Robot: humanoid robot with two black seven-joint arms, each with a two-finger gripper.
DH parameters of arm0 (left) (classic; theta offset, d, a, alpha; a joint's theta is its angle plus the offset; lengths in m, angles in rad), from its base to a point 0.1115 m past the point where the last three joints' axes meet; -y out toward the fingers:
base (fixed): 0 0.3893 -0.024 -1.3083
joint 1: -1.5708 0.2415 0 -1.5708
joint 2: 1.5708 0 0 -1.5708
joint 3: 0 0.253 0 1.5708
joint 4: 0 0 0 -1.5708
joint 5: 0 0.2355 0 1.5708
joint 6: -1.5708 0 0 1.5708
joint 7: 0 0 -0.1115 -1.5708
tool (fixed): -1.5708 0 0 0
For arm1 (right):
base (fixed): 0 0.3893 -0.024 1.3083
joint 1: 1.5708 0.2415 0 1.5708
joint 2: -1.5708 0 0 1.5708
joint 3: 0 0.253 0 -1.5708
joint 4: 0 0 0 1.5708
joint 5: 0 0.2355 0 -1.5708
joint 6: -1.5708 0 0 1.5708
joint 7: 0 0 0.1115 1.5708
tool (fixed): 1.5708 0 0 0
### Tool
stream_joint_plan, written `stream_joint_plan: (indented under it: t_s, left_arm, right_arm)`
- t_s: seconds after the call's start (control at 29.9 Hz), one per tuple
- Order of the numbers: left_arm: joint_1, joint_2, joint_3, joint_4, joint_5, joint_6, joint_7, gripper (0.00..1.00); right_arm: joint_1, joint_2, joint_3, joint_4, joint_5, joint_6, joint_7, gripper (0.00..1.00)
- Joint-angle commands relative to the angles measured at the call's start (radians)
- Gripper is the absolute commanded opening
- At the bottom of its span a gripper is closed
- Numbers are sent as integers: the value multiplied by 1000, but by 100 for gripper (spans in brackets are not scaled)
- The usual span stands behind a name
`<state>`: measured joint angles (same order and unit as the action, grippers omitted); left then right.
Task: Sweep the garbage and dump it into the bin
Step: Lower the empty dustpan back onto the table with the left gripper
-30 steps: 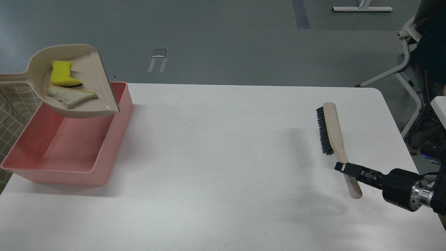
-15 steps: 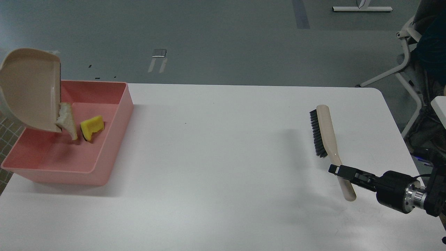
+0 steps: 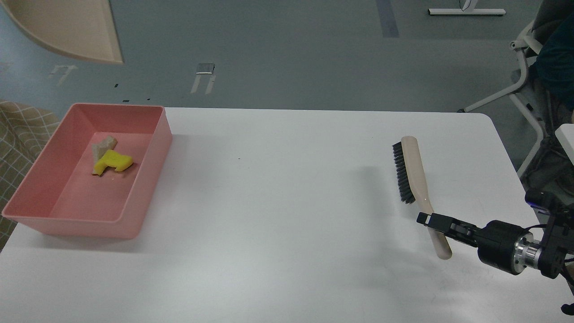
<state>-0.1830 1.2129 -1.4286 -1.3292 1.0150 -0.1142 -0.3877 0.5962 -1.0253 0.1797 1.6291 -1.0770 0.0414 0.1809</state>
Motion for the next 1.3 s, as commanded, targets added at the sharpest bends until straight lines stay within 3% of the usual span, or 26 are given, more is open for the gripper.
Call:
stream_joint_plan:
  t_s: [0.0,0.07,0.17,0.3,0.53,0.7,1.0,1.27]
  left_arm:
    - [-65,-250,7,-97,-24,-65,163,0]
    - [-85,-391,51,-100,-21,-64,220,0]
    - [-154,-556,165,-90,0,-52,254,0]
    - [-211,-740,411,-12,63,68,254,0]
    - [-251,-901,589,106,92,125,244,0]
    - [-236,-957,593,171,157,126,231,0]
    - [-216,-944,671,228,182,166,164,0]
    - [-187,-938,695,234,215,186,159,0]
  right_arm:
    - [1,4,0,-2,0,0,0,0]
    - [-1,-1,-2,-2,0,0,0,0]
    - [-1,-9,0,-2,-1,2,2,0]
    - [-1,-27,-2,-5,0,3,3,0]
    - [-1,-48,-2,-8,0,8,9,0]
    - [-4,-49,-2,-6,0,8,11,0]
    - [-9,-48,-2,-3,0,6,11,0]
    - [-9,-48,-2,0,0,6,11,0]
